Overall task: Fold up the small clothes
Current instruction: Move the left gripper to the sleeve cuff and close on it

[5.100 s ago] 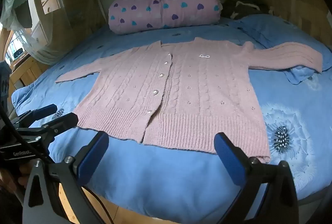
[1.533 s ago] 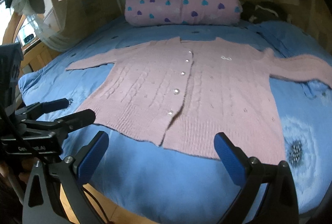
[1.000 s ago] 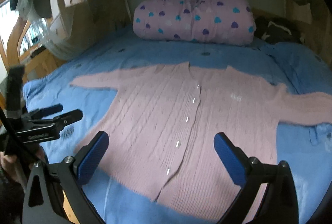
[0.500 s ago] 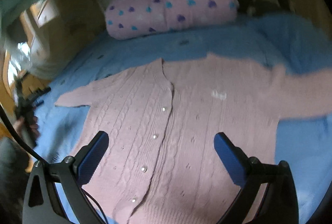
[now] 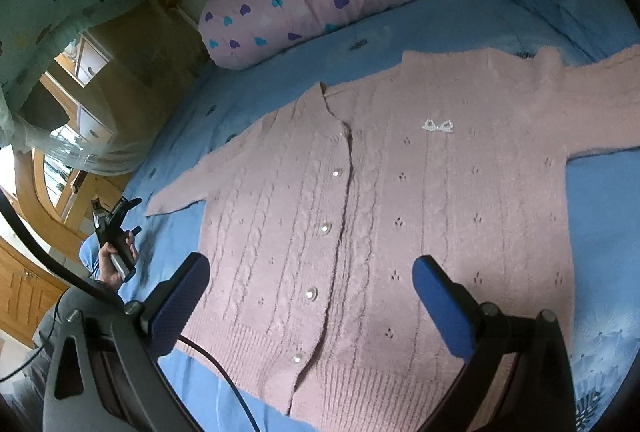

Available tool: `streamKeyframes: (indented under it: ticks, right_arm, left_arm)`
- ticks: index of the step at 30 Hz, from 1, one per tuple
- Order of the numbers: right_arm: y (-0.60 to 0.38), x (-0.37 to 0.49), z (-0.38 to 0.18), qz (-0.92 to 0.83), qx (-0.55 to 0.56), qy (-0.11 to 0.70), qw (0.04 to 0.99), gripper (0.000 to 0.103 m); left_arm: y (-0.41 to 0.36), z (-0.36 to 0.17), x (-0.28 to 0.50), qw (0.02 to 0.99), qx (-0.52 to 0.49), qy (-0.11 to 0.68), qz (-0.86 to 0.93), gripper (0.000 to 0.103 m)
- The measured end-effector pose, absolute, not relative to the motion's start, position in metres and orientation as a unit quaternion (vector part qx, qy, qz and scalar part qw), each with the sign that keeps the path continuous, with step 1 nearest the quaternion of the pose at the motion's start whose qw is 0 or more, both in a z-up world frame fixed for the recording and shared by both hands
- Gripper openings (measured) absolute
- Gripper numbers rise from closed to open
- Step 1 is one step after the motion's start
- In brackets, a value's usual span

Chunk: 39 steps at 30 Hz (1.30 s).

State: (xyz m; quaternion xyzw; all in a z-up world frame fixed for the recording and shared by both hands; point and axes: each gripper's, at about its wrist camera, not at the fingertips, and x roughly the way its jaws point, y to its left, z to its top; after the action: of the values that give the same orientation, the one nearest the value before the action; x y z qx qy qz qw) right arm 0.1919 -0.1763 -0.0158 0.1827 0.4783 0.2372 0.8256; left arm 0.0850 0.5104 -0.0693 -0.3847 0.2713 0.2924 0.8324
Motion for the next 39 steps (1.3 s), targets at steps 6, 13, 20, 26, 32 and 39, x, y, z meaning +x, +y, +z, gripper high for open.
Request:
streamKeyframes:
  ticks: [6, 13, 20, 26, 32, 39]
  right_arm:
    - [-0.183, 0.198, -0.033, 0.222, 0.201, 0.501, 0.812, 0.103]
    - [-0.182, 0.208, -0.047, 0.219, 0.203, 0.523, 0.799, 0.103]
    - [-0.176, 0.214, -0.062, 0.212, 0.177, 0.541, 0.794, 0.103]
    - [-0.168, 0.213, -0.069, 0.232, 0.193, 0.554, 0.776, 0.103]
    - [-0.156, 0.209, -0.051, 0.244, 0.152, 0.531, 0.797, 0.103]
    - [-0.159, 0.214, -0.064, 0.237, 0.166, 0.552, 0.782, 0.103]
  left_arm:
    - [0.535, -0.08, 0.093, 0.827, -0.41, 0.263, 0.281, 0.099]
    - [0.565, -0.096, 0.106, 0.822, -0.442, 0.253, 0.257, 0.099]
    - [0.588, -0.102, 0.118, 0.827, -0.474, 0.194, 0.231, 0.099]
    - [0.585, -0.104, 0.11, 0.842, -0.459, 0.198, 0.2, 0.098]
    - [0.578, -0.103, 0.114, 0.845, -0.439, 0.213, 0.217, 0.098]
    - [0.591, -0.11, 0.094, 0.824, -0.491, 0.172, 0.224, 0.06]
